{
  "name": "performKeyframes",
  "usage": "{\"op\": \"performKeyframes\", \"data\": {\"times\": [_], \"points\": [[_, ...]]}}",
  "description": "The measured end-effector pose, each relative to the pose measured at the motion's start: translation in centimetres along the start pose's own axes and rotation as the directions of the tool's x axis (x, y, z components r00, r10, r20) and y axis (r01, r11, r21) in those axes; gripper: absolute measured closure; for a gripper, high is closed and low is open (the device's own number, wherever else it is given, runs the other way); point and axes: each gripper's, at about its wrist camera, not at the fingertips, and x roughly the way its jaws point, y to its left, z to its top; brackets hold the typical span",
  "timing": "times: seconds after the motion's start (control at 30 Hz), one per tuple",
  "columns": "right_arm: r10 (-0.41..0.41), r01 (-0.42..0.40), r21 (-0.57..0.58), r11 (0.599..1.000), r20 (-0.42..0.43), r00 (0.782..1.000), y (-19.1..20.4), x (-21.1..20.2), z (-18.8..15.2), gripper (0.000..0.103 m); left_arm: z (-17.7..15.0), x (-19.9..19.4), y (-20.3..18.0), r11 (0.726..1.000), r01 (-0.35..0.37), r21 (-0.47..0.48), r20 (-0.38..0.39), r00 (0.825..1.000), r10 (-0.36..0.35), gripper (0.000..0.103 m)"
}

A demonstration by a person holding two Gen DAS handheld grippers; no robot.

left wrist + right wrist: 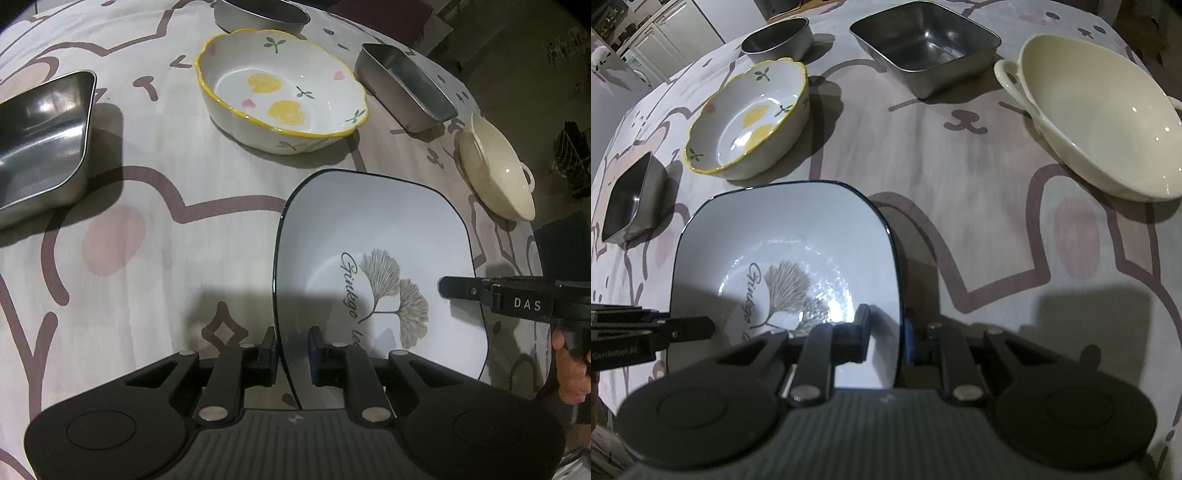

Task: Organize plates and bowls
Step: 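Lower the white plate onto the tablecloth and open both grippers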

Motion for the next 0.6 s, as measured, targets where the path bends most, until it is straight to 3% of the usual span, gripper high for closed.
{"op": "performKeyframes", "data": {"times": [0.27,0.37,0.6], "points": [[-0.005,0.005,-0.009,1.000,0.002,1.000,0.07,-0.03,0.00,0.081,-0.07,-0.19,0.16,1.000,0.006,0.012,-0.003,1.000,-0.006,0.087],[-0.013,0.013,-0.019,1.000,-0.010,1.000,0.16,0.01,0.01,0.079,-0.22,-0.34,0.08,1.000,0.007,0.022,-0.003,1.000,-0.007,0.083],[-0.021,0.020,-0.021,1.000,-0.024,0.999,0.12,-0.20,-0.62,0.075,-0.43,-0.67,-0.08,0.999,-0.001,0.033,0.003,1.000,0.000,0.059]]}}
